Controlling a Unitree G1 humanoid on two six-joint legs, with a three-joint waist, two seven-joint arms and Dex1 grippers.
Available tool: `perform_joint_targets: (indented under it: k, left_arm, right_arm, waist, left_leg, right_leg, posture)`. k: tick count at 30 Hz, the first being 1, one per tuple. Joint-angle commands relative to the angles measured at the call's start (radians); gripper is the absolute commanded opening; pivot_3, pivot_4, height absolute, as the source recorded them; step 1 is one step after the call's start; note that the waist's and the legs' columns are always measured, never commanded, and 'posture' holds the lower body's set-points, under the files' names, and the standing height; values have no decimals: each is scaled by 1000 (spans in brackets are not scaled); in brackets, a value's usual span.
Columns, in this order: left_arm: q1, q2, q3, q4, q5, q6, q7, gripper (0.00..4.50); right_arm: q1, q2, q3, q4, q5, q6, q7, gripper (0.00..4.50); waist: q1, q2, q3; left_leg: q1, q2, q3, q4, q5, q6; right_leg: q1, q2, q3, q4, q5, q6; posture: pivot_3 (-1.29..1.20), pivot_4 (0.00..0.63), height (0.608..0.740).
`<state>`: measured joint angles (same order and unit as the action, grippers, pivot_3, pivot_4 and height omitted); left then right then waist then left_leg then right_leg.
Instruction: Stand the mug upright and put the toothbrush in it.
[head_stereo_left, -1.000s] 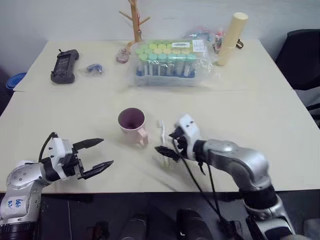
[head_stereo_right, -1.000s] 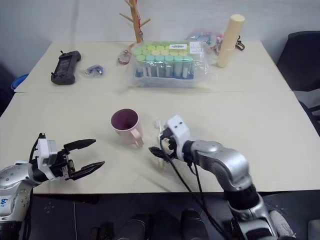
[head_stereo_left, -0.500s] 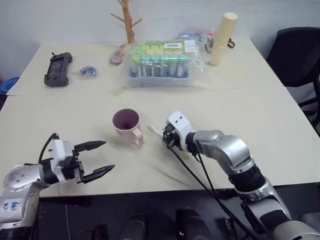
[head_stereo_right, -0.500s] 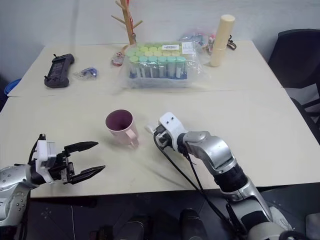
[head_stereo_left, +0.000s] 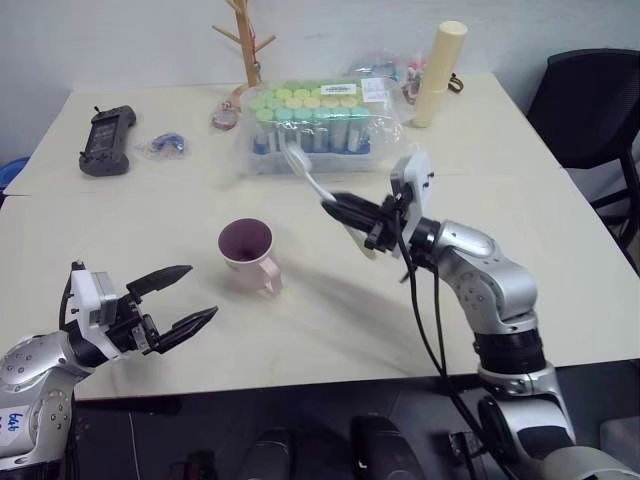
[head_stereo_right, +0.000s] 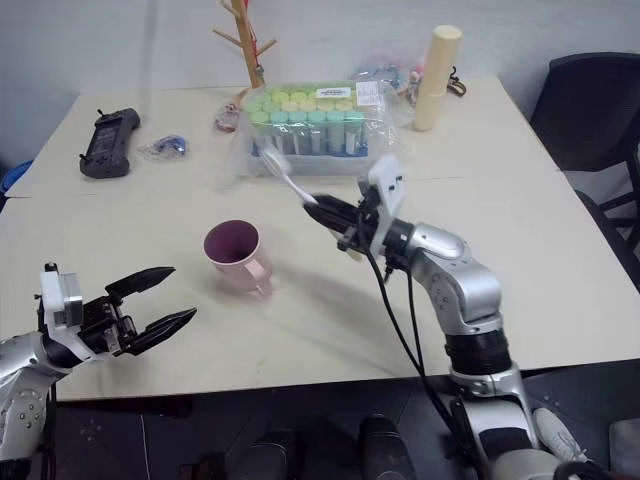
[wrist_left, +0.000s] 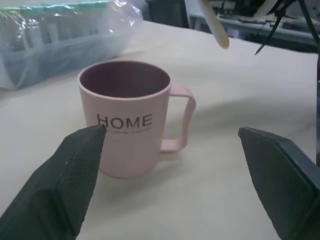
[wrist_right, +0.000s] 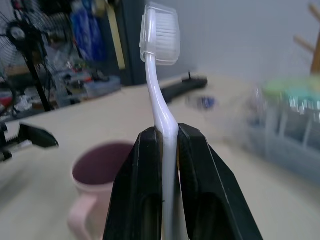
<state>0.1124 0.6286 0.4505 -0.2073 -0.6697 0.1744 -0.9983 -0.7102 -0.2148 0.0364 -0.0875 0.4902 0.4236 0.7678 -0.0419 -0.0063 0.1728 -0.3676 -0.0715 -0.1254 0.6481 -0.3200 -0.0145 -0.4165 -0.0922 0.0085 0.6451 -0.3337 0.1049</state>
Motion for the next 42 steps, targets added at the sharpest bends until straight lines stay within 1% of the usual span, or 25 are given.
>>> perform_joint_targets:
  k: [1, 2, 4, 7, 11, 12, 15, 16, 20, 24, 25, 26, 30, 32, 34, 35, 39, 42]
  left_arm:
    - [15, -18, 38, -7, -15, -22, 21, 4500]
    - [19, -25, 37, 2, 0, -35, 25, 4500]
    - [24, -31, 34, 14, 19, -50, 31, 4500]
    - [21, -32, 31, 25, 29, -61, 37, 4500]
    - [18, -34, 28, 25, 33, -71, 45, 4500]
    - [18, -35, 28, 25, 33, -73, 46, 4500]
    - [13, -31, 29, 25, 36, -82, 50, 4500]
    - [10, -28, 31, 26, 35, -82, 51, 4500]
    - [5, -21, 35, 38, 34, -83, 46, 4500]
    - [-1, -20, 27, 41, 37, -81, 46, 4500]
    - [-4, -21, 22, 44, 40, -84, 45, 4500]
    - [-5, -22, 18, 47, 42, -87, 44, 4500]
    - [-4, -23, 16, 55, 49, -96, 37, 4500]
    - [3, -20, 17, 55, 50, -99, 29, 4500]
    - [8, -19, 17, 50, 47, -98, 24, 4500]
    - [9, -18, 17, 49, 46, -99, 24, 4500]
    - [10, -16, 10, 55, 50, -103, 18, 4500]
    - [9, -14, 4, 61, 56, -106, 9, 4500]
  right_arm:
    - [-75, 129, 31, 99, -31, -213, 17, 133]
    - [-101, 204, 46, 183, -56, -303, 13, 133]
    - [-143, 310, 71, 329, -107, -431, -8, 133]
    - [-197, 415, 72, 528, -155, -565, -22, 133]
    - [-234, 473, 78, 707, -160, -689, 7, 133]
    - [-233, 483, 78, 721, -131, -682, 53, 133]
    - [-230, 487, 79, 761, -133, -722, 64, 1223]
    - [-226, 485, 76, 764, -131, -729, 66, 1445]
    - [-216, 482, 73, 745, -102, -709, 106, 2838]
    - [-224, 478, 77, 741, -103, -715, 108, 4178]
    - [-228, 465, 83, 735, -112, -718, 112, 4390]
    - [-230, 452, 83, 720, -112, -706, 111, 4465]
    - [-232, 353, 51, 614, -88, -608, 113, 4465]
    - [-196, 233, 17, 473, -56, -474, 121, 4465]
    - [-142, 126, 9, 335, -34, -334, 120, 4465]
    - [-119, 90, 15, 286, -29, -274, 109, 4465]
    - [5, -135, 75, 91, -57, 15, 128, 4465]
    - [40, -235, 100, 15, -80, 222, 64, 4465]
  waist:
    - [-3, 0, 0]
    - [-3, 0, 0]
    - [-9, 0, 0]
    - [-13, 0, 0]
    - [-6, 0, 0]
    - [-8, 0, 0]
    - [-14, 0, 0]
    - [-16, 0, 0]
    - [-22, 1, 0]
    - [-19, 1, 0]
    - [-18, 1, 0]
    - [-18, 1, 0]
    - [-17, 1, 0]
    - [-14, 1, 0]
    - [6, 1, 0]
    - [14, 0, 0]
    - [15, 1, 0]
    - [9, 1, 1]
  left_leg:
    - [0, 0, 0, 0, 0, 0]
    - [0, 0, 0, 0, 0, -1]
    - [0, 0, 0, 0, 1, -1]
    - [0, 0, -1, -1, 1, -2]
    - [-1, -3, -2, 1, 1, -1]
    - [-1, -3, -2, 1, 1, -1]
    - [0, -2, -2, 1, 1, -1]
    - [0, -2, -2, 0, 1, -1]
    - [0, -1, -1, -1, 1, -2]
    - [0, -1, -1, 0, 1, -2]
    - [0, -1, -1, 0, 1, -2]
    - [0, -1, -1, 0, 1, -2]
    - [-1, -1, -1, 0, 1, -2]
    - [-1, -1, -1, 0, 1, -2]
    - [-2, -2, -3, 1, 1, -2]
    - [-2, -2, -3, 1, 0, -1]
    - [-1, -2, -2, 1, 0, 0]
    - [-1, -2, 0, 1, 0, 0]
  right_leg:
    - [0, 0, 0, 0, 0, 0]
    - [0, 0, 0, 0, 0, 0]
    - [0, 0, 0, 1, 0, 0]
    - [-1, 0, -1, 3, 0, 0]
    - [2, -2, -2, 2, 0, 0]
    - [2, -2, -2, 1, 0, 0]
    - [2, -2, -2, 2, 0, 0]
    - [1, -1, -2, 2, 0, 0]
    - [-1, -1, -2, 5, 0, 0]
    - [-1, -1, -2, 5, 0, 0]
    - [-1, -1, -2, 5, 0, 0]
    - [-1, -1, -2, 5, 0, 0]
    - [-1, -1, -2, 6, 0, 0]
    - [-1, -1, -2, 6, 0, 0]
    - [0, -2, -2, 4, 0, 0]
    - [0, -3, -2, 0, 0, 0]
    - [1, -3, -2, -2, 0, 0]
    - [-1, -2, 0, 0, 0, 0]
  posture:
    - [0, 150, 740]
    - [0, 150, 740]
    - [0, 150, 740]
    - [0, 150, 740]
    - [0, 150, 740]
    - [0, 150, 740]
    - [0, 150, 740]
    - [0, 150, 740]
    - [0, 150, 740]
    - [0, 150, 740]
    - [0, 150, 740]
    - [0, 150, 740]
    - [0, 150, 740]
    - [0, 150, 740]
    - [0, 150, 740]
    - [0, 150, 740]
    - [0, 150, 740]
    - [0, 150, 740]
